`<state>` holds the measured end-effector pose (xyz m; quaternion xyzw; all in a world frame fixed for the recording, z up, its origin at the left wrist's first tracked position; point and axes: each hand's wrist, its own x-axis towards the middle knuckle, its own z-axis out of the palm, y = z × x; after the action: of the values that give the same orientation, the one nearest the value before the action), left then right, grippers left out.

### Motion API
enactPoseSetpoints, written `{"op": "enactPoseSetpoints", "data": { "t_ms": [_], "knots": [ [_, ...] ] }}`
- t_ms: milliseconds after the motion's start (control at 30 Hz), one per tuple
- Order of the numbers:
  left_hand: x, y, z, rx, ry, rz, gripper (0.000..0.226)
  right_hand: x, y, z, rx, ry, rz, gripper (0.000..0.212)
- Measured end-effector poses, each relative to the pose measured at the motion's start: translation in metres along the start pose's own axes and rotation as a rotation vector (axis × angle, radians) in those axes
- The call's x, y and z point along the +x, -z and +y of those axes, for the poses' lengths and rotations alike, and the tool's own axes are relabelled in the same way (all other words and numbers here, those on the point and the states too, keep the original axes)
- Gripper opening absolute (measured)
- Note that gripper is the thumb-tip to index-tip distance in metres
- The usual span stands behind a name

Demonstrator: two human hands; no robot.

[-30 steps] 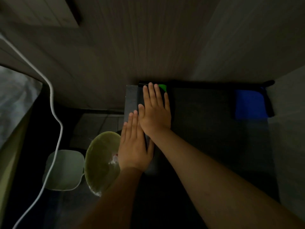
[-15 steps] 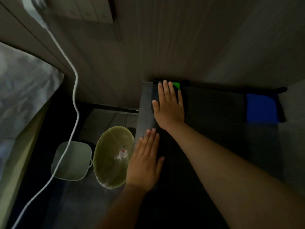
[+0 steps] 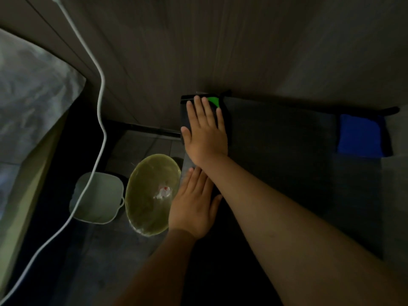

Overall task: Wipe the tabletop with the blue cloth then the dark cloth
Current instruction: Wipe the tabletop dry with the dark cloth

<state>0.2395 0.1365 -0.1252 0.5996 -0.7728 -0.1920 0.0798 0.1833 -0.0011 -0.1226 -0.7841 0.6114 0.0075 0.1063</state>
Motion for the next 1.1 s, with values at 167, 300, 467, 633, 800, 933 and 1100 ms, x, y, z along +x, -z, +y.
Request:
{"op": "enactPoseSetpoints", "data": {
  "t_ms": [167,300,467,633,800,933,1100],
  "knots": [
    [-0.001,-0.001,-0.003,-0.006,0.03,-0.023,0.061,-0.007,0.001,0.015,-0.015,0.158,-0.048,0.06],
    [0.001,-0.001,-0.001,0.021,0.009,-0.014,0.063,-0.014,0.003,0.03,-0.035,0.194,-0.067,0.06],
    [0.0,0.001,-0.001,0.036,0.017,-0.019,0.07,-0.032,0.006,0.058,-0.04,0.103,-0.074,0.062],
    [0.0,0.001,0.0,0.076,0.03,-0.04,0.071,-0.049,0.009,0.088,-0.05,0.022,-0.054,0.062],
    [-0.001,0.0,-0.001,0.102,0.04,-0.054,0.07,-0.063,0.01,0.114,-0.061,-0.047,-0.061,0.062],
    [0.0,-0.001,-0.001,0.096,0.041,-0.056,0.07,-0.076,0.014,0.138,-0.061,-0.106,-0.051,0.062],
    [0.0,0.0,-0.001,0.107,0.041,-0.05,0.07,-0.089,0.017,0.163,-0.082,-0.188,-0.043,0.062]
  ]
}}
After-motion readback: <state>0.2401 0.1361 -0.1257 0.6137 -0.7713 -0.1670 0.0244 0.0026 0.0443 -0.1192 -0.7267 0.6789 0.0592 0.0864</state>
